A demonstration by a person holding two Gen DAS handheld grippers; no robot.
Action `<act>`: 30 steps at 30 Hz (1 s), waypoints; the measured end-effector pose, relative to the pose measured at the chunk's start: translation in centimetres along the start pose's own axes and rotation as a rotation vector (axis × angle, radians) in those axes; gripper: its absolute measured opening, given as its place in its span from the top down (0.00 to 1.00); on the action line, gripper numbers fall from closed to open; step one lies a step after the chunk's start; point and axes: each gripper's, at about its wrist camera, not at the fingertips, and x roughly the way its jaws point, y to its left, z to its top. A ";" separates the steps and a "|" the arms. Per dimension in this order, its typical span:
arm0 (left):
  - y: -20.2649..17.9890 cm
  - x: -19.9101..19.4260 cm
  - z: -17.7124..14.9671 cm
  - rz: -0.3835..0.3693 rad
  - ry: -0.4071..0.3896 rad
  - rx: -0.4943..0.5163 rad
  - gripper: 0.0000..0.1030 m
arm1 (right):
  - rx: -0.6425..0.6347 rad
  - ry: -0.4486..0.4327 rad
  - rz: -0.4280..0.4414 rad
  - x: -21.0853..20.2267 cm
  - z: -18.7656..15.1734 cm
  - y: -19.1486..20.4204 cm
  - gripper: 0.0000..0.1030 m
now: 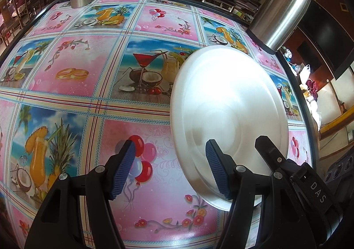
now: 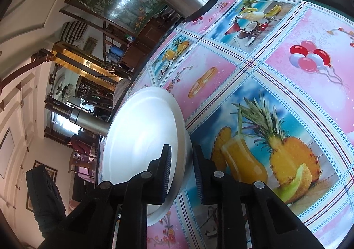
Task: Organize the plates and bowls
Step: 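Lift the white bowl with both grippers and tilt it on its rim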
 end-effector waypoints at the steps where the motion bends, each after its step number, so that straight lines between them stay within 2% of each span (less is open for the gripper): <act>1: 0.0 0.0 0.0 -0.001 0.000 0.000 0.37 | 0.001 0.002 0.000 0.1 0.0 0.0 0.80; 13: 0.0 0.0 0.0 -0.001 0.000 0.001 0.37 | 0.013 0.027 -0.014 0.8 -0.1 0.0 0.87; 30: -0.2 0.0 -0.1 -0.005 0.004 0.003 0.37 | 0.009 0.033 -0.017 1.3 -0.1 0.0 0.87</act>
